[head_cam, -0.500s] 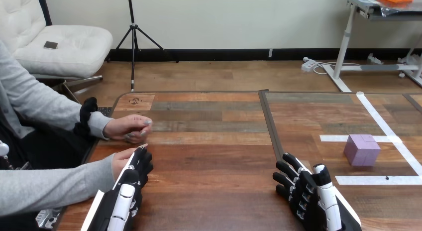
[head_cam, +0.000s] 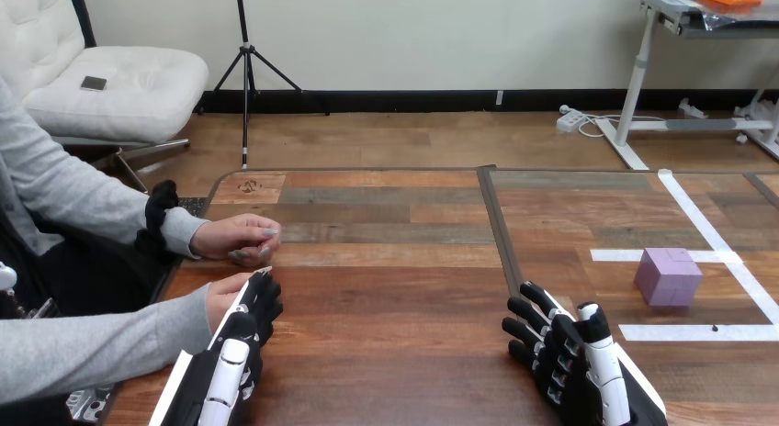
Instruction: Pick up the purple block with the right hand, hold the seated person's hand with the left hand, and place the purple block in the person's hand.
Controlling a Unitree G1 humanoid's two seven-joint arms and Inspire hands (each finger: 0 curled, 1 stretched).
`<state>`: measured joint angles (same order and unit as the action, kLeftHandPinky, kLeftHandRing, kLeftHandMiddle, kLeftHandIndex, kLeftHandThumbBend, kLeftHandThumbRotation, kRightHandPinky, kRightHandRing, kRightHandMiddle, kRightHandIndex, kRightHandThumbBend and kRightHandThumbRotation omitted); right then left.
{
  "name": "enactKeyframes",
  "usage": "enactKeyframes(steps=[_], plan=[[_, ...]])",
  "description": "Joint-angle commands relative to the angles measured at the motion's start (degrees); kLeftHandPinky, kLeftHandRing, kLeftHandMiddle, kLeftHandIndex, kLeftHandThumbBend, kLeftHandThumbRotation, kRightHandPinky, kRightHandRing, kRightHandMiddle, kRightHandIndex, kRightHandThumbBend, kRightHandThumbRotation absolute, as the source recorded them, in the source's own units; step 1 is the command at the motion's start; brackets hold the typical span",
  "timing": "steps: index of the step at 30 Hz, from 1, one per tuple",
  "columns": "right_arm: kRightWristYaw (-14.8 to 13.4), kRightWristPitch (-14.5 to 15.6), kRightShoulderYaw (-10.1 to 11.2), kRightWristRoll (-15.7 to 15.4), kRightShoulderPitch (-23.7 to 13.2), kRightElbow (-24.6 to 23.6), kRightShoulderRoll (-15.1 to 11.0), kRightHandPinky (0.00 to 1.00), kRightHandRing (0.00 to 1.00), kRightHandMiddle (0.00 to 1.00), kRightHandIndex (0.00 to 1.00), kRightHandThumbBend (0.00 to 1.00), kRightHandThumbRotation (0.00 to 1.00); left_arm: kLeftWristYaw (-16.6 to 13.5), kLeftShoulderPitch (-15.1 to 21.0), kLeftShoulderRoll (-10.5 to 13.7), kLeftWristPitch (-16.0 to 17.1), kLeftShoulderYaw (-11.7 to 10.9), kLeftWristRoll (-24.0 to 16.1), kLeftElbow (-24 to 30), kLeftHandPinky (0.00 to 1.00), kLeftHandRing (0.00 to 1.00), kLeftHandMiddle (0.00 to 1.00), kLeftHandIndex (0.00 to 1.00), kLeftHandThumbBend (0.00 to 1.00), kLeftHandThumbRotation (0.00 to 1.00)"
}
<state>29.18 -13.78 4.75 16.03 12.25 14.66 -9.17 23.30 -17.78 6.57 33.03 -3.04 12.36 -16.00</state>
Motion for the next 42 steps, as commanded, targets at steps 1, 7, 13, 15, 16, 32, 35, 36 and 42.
enactKeyframes(steps=[1,7,13,15,16,32,35,36,42], plan=[[0.0,-2.2,0.2,-0.4,-5.5,-0.5,-0.2,0.96,0.93,0.94,0.94,0.75,1.0,-0.2,2.5,-0.5,1.5,0.3,-0.4,1.5,1.0,0.96,0.96,0.96,0.59,1.0],[-0.6,-2.3,0.8,-0.8,-7.7,-0.2,-0.7,0.95,0.92,0.93,0.92,0.76,1.0,-0.1,2.6,-0.5,1.9,0.4,-0.6,1.1,1.0,0.96,0.96,0.96,0.61,1.0],[-0.9,-1.4,1.7,-0.4,-10.7,0.5,-1.7,0.93,0.92,0.92,0.92,0.79,1.0,0.8,2.9,-0.7,1.6,0.6,0.7,0.6,1.0,0.97,0.97,0.97,0.6,1.0],[-1.0,-1.4,2.0,-0.4,-12.0,1.2,-2.1,0.93,0.92,0.93,0.92,0.8,1.0,1.2,3.1,-0.7,1.5,0.6,1.0,0.3,1.0,0.98,0.97,0.97,0.59,1.0],[-1.1,-1.4,2.2,-0.4,-12.6,1.5,-2.2,0.92,0.92,0.93,0.93,0.8,1.0,1.1,3.2,-0.6,1.7,0.6,0.8,0.1,1.0,0.98,0.98,0.98,0.59,1.0],[-2.0,-5.0,4.9,-0.7,-23.9,10.7,-5.6,0.9,0.91,0.92,0.92,0.86,1.0,1.1,3.5,-0.7,1.6,0.6,0.3,-0.1,1.0,0.98,0.98,0.98,0.56,1.0],[-2.1,-5.7,5.5,-0.9,-26.3,12.8,-6.5,0.91,0.91,0.91,0.92,0.86,1.0,1.5,3.5,-0.7,1.6,0.7,0.7,-0.1,1.0,0.98,0.97,0.98,0.56,1.0],[-2.4,-5.7,5.9,-0.8,-27.4,13.5,-6.8,0.91,0.91,0.91,0.92,0.86,1.0,1.5,3.5,-0.7,1.5,0.7,0.7,-0.1,1.0,0.98,0.97,0.98,0.56,1.0],[-3.6,-5.2,7.0,-0.3,-31.5,16.8,-8.2,0.89,0.9,0.9,0.91,0.88,1.0,1.2,3.6,-0.8,1.4,0.6,0.5,-0.1,1.0,0.98,0.97,0.98,0.54,1.0]])
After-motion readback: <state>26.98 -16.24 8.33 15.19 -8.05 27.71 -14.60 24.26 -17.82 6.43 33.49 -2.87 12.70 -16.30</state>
